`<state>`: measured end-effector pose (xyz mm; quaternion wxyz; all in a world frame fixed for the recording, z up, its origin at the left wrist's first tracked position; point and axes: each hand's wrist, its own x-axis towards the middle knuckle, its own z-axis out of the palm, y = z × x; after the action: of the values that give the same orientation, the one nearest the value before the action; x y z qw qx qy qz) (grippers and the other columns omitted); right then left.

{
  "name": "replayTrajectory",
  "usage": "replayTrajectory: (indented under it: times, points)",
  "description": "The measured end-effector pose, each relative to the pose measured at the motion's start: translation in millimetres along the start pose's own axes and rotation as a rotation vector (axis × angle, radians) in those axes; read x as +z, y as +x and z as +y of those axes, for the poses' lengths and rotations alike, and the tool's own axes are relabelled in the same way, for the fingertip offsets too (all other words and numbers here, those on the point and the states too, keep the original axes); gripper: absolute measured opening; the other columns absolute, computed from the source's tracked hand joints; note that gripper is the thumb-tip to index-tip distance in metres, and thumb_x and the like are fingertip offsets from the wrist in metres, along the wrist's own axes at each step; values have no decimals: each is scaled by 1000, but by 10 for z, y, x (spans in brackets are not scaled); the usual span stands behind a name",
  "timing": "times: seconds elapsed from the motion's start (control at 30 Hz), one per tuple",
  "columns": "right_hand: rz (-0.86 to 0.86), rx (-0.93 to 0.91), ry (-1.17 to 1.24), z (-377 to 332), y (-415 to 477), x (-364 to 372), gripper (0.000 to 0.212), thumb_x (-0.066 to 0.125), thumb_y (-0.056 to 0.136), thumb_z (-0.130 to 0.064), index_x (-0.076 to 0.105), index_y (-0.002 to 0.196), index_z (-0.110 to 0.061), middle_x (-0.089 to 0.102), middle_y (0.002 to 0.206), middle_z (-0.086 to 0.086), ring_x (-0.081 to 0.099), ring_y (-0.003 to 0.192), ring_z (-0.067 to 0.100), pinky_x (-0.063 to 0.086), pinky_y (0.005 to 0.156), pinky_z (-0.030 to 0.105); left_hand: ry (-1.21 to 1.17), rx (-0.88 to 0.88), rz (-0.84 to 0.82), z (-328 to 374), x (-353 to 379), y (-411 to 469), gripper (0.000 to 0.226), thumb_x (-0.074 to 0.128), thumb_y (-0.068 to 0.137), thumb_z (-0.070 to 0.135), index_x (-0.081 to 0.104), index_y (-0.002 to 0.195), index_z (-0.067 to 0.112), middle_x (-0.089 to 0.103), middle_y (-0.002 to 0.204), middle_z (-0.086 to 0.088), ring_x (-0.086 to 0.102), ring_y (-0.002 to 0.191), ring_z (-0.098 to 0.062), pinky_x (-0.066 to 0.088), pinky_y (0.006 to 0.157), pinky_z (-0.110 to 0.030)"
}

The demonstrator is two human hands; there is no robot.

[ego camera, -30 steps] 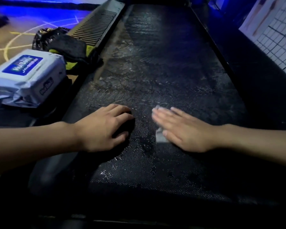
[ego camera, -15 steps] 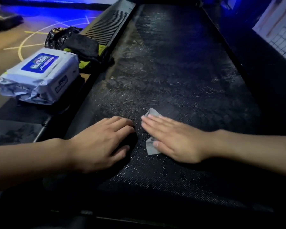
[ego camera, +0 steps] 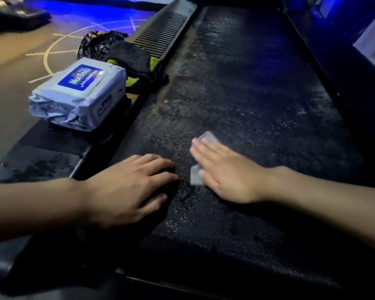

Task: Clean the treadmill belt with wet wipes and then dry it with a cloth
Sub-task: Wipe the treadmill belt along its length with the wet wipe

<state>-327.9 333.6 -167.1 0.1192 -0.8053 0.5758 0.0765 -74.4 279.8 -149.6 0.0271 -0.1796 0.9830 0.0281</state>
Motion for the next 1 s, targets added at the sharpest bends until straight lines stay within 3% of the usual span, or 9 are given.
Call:
replayTrajectory:
  times: [0.07, 0.2, 0.33, 0.47, 0.6, 0.73, 0.9, 1.0]
  points:
    - [-5, -97, -4, -50, -25, 14, 61, 12, 106, -43, -10, 157, -19, -24, 161, -6, -24, 148, 8, -13, 121, 30, 35, -17, 10, -4, 35, -76, 55, 33, 97, 50, 46, 143, 24, 46, 136, -4, 45, 127, -23, 44, 104, -40]
    - [56, 75, -3, 18, 99, -58, 61, 13, 106, -39, -9, 158, -14, -18, 164, 3, -22, 149, 12, -15, 120, 28, -74, -72, 42, 35, 3, -77, 51, 27, 98, 51, 52, 132, 23, 49, 129, 3, 46, 122, -18, 44, 101, -40]
    - [1, -149, 10, -151, 21, 11, 61, 12, 106, -43, -12, 157, -20, -25, 160, -7, -26, 146, 5, -14, 121, 28, -103, -53, 58, -5, -56, -113, 42, 34, 98, 47, 61, 117, 21, 54, 124, 3, 52, 115, -17, 47, 95, -39]
    - [55, 71, 15, -83, 225, -79, 61, 13, 107, -39, -10, 158, -15, -19, 164, 3, -22, 149, 13, -11, 123, 34, -73, -85, 82, -55, -81, -226, 44, 37, 97, 45, 65, 124, 24, 56, 116, 1, 56, 105, -19, 48, 94, -34]
    - [12, -160, -4, -312, 185, -14, 61, 12, 106, -43, -12, 157, -18, -26, 160, -5, -26, 147, 8, -17, 118, 27, -63, -86, 89, -108, -99, -263, 40, 40, 94, 41, 69, 106, 17, 61, 115, 4, 59, 105, -17, 46, 93, -30]
    - [59, 39, 10, -201, 379, -126, 61, 14, 107, -38, -8, 158, -13, -19, 164, 4, -20, 149, 14, -15, 118, 27, -57, -129, 133, -172, -108, -308, 39, 41, 92, 43, 72, 108, 26, 60, 110, 4, 58, 98, -17, 47, 89, -28]
    - [31, -161, 11, -348, 413, -68, 60, 15, 106, -40, -8, 158, -18, -20, 163, -5, -22, 148, 8, -13, 120, 28, -89, -144, 168, -289, -129, -340, 43, 39, 93, 43, 74, 87, 18, 67, 108, 13, 63, 100, -10, 55, 79, -33]
    - [63, 12, 27, -270, 546, -160, 60, 16, 107, -36, -6, 158, -15, -16, 165, 2, -19, 150, 12, -12, 121, 29, -69, -107, 173, -283, -117, -384, 42, 42, 93, 40, 74, 81, 16, 69, 112, 11, 65, 101, -11, 56, 78, -31]
